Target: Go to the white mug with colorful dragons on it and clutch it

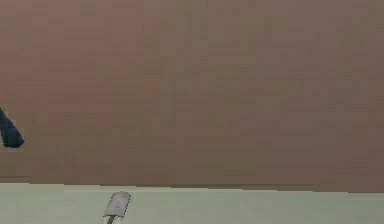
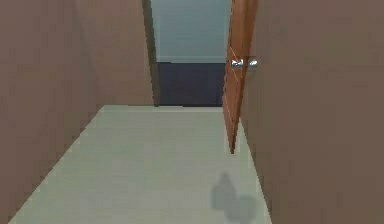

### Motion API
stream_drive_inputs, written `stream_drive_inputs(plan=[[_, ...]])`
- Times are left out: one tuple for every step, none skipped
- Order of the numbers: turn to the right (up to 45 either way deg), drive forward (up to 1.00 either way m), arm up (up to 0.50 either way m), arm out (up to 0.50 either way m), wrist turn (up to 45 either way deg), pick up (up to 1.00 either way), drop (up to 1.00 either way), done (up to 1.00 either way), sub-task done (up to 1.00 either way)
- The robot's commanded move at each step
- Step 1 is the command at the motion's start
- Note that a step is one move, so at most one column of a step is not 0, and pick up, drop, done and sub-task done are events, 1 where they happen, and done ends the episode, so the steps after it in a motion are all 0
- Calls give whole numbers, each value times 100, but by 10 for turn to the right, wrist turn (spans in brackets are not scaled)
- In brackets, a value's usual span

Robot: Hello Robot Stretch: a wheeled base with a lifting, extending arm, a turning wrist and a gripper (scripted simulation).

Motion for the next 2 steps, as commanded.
stream_drive_inputs(plan=[[-450,0,0,0,0,0,0,0,0],[-390,0,0,0,0,0,0,0,0]])
